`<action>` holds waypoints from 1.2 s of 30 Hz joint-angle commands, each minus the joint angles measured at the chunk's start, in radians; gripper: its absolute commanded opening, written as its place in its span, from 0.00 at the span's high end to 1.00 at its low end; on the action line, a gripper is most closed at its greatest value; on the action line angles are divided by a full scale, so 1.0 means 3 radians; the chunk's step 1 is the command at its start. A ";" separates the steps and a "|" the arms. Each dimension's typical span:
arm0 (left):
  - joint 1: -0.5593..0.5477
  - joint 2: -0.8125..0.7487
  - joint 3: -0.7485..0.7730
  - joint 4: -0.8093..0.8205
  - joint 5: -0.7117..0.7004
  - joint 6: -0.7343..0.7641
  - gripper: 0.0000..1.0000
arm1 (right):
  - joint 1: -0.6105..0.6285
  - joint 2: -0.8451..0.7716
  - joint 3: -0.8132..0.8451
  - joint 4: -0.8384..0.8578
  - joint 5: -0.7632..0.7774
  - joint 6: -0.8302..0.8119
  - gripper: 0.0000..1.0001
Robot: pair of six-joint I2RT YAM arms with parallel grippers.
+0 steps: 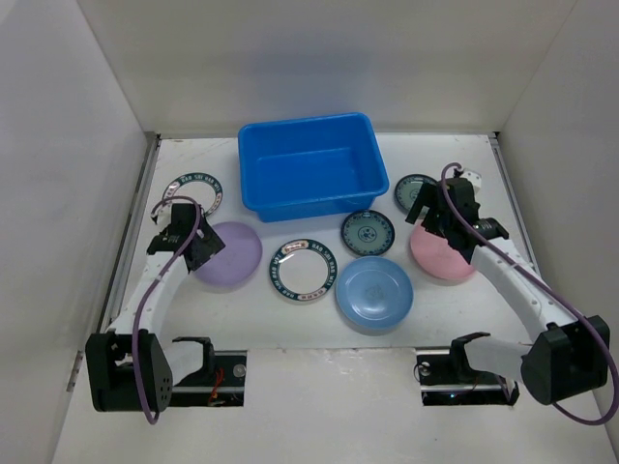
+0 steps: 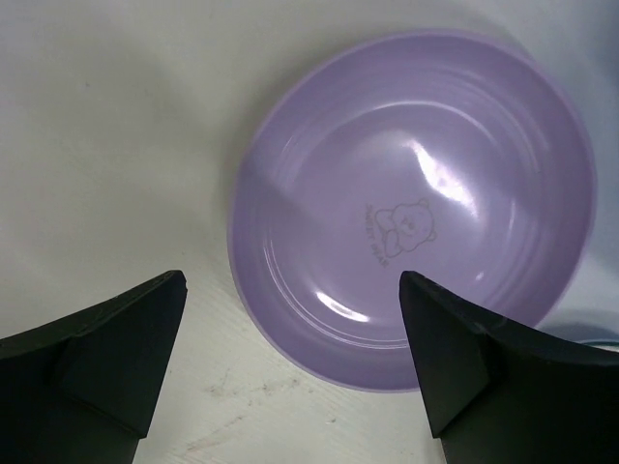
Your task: Place the plates into the plastic bin on the countertop
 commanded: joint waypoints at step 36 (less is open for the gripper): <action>0.0085 0.0155 -0.0776 0.0463 -0.0099 -0.0829 0.83 | 0.0212 -0.0062 -0.0016 0.0218 -0.0356 0.0156 0.00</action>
